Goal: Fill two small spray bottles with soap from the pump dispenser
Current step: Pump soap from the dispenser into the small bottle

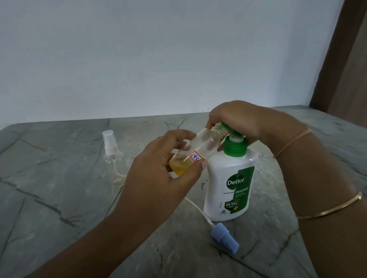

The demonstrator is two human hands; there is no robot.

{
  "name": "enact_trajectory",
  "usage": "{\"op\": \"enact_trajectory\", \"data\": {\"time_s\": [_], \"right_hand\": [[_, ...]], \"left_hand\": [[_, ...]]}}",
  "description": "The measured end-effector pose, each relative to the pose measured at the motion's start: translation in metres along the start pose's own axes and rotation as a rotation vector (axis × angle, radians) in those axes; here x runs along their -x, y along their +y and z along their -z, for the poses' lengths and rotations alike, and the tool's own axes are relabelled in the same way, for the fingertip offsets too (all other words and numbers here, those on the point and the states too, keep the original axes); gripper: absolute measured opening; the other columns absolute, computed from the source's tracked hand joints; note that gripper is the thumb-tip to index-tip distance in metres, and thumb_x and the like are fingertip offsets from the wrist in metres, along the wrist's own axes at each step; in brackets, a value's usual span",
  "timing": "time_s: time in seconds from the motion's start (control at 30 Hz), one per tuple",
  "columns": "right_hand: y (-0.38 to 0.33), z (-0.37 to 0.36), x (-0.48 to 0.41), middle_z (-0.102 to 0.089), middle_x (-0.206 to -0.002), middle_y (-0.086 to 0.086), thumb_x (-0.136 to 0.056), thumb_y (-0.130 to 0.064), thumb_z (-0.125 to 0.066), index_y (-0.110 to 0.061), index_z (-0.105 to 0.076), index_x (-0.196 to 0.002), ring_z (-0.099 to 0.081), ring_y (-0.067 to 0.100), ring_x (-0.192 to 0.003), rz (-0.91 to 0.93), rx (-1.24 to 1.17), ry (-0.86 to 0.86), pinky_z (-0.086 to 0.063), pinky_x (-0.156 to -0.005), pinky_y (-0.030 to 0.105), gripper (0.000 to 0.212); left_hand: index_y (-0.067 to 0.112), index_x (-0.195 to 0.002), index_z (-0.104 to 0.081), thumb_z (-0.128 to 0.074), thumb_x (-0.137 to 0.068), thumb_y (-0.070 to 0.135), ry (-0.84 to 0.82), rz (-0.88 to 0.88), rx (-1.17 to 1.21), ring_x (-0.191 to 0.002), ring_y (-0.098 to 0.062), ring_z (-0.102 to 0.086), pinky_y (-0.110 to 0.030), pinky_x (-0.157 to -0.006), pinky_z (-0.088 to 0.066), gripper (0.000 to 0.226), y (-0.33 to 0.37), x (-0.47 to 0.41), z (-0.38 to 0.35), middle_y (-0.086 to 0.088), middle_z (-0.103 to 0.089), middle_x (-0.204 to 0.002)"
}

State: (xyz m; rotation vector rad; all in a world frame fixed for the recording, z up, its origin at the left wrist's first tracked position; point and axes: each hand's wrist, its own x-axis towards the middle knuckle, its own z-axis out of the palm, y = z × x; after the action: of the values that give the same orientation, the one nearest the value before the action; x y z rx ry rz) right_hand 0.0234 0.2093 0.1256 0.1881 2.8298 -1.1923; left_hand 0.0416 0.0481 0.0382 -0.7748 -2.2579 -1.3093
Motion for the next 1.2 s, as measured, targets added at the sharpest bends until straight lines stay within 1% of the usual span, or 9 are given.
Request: {"op": "enact_trajectory", "data": {"time_s": [0.1,0.2,0.3,0.43,0.63,0.8,0.9,1.1,1.2], "right_hand": [[-0.0003,-0.0015,0.0017,-0.069,-0.067,0.005,-0.087,-0.016,-0.04,-0.003,-0.059,-0.107,-0.058,0.026,-0.077,0.001,0.016,0.005,-0.049,-0.084,0.04,0.031],[-0.0026,-0.0029,0.0018,-0.065,-0.082,0.007,-0.09,-0.013,-0.04,0.003,-0.059,-0.116,-0.057,0.02,-0.07,0.06,0.007,0.074,-0.045,-0.066,0.028,0.036],[-0.0043,-0.0027,0.0042,-0.063,-0.108,0.015,-0.094,-0.01,-0.041,0.003,-0.062,-0.114,-0.063,0.025,-0.09,0.183,0.007,0.177,-0.046,-0.075,0.029,0.032],[-0.003,-0.0031,0.0009,-0.068,-0.101,0.019,-0.087,-0.018,-0.042,0.005,-0.061,-0.104,-0.062,0.025,-0.08,0.3,0.003,0.321,-0.048,-0.072,0.034,0.035],[-0.0014,-0.0018,0.0023,-0.071,-0.077,-0.001,-0.086,-0.019,-0.044,-0.005,-0.068,-0.09,-0.066,0.021,-0.082,0.389,0.072,0.433,-0.055,-0.08,0.039,0.028],[-0.0035,-0.0002,0.0057,-0.065,-0.108,0.014,-0.092,-0.009,-0.044,0.001,-0.063,-0.111,-0.059,0.022,-0.09,0.269,0.108,0.217,-0.043,-0.069,0.026,0.028],[-0.0032,0.002,0.0049,-0.059,-0.094,0.001,-0.095,-0.006,-0.037,0.0,-0.058,-0.118,-0.051,0.014,-0.076,0.175,0.192,0.107,-0.037,-0.058,0.019,0.032],[0.0026,0.0005,-0.0004,-0.07,-0.083,0.007,-0.087,-0.025,-0.042,-0.013,-0.058,-0.114,-0.061,0.027,-0.084,0.005,0.113,-0.03,-0.049,-0.082,0.04,0.033],[0.0032,0.0006,0.0007,-0.071,-0.088,0.008,-0.086,-0.027,-0.042,-0.013,-0.059,-0.113,-0.063,0.028,-0.091,0.03,0.094,-0.026,-0.048,-0.082,0.037,0.035]], "left_hand": [[0.039,-0.108,-0.052,-0.059,-0.071,0.05,-0.016,0.02,0.005,-0.089,-0.008,-0.063,-0.032,-0.074,-0.057,0.038,0.0008,0.0016,0.0001,0.011,-0.064,-0.105],[0.036,-0.109,-0.054,-0.06,-0.071,0.049,-0.008,0.025,0.022,-0.089,-0.01,-0.064,-0.034,-0.074,-0.057,0.04,0.0019,0.0013,0.0008,0.009,-0.064,-0.104],[0.033,-0.11,-0.054,-0.062,-0.072,0.052,-0.002,0.028,0.025,-0.09,-0.012,-0.064,-0.033,-0.076,-0.057,0.043,0.0039,0.001,0.0015,0.007,-0.064,-0.107],[0.034,-0.109,-0.052,-0.059,-0.072,0.055,-0.002,0.027,0.027,-0.092,-0.012,-0.063,-0.026,-0.078,-0.054,0.043,0.0064,0.0016,0.0022,0.008,-0.062,-0.109],[0.032,-0.113,-0.053,-0.055,-0.073,0.055,0.0,0.024,0.006,-0.093,-0.008,-0.061,-0.018,-0.075,-0.051,0.047,0.0051,0.0011,0.0027,0.01,-0.061,-0.11],[0.03,-0.116,-0.054,-0.057,-0.072,0.05,0.015,0.005,-0.003,-0.093,-0.008,-0.061,-0.028,-0.078,-0.055,0.048,0.0023,0.0018,0.0014,0.011,-0.062,-0.108],[0.03,-0.116,-0.056,-0.054,-0.069,0.054,0.034,-0.015,0.013,-0.094,-0.009,-0.061,-0.033,-0.078,-0.056,0.052,0.004,0.002,0.0012,0.011,-0.062,-0.108],[0.032,-0.114,-0.057,-0.053,-0.071,0.052,0.039,-0.035,-0.005,-0.095,-0.003,-0.059,-0.03,-0.078,-0.056,0.048,0.0011,0.0023,0.0013,0.023,-0.058,-0.104],[0.037,-0.113,-0.056,-0.058,-0.072,0.048,0.032,-0.026,-0.004,-0.095,0.0,-0.059,-0.024,-0.078,-0.055,0.043,0.0003,0.0016,0.0014,0.024,-0.057,-0.104]]}}
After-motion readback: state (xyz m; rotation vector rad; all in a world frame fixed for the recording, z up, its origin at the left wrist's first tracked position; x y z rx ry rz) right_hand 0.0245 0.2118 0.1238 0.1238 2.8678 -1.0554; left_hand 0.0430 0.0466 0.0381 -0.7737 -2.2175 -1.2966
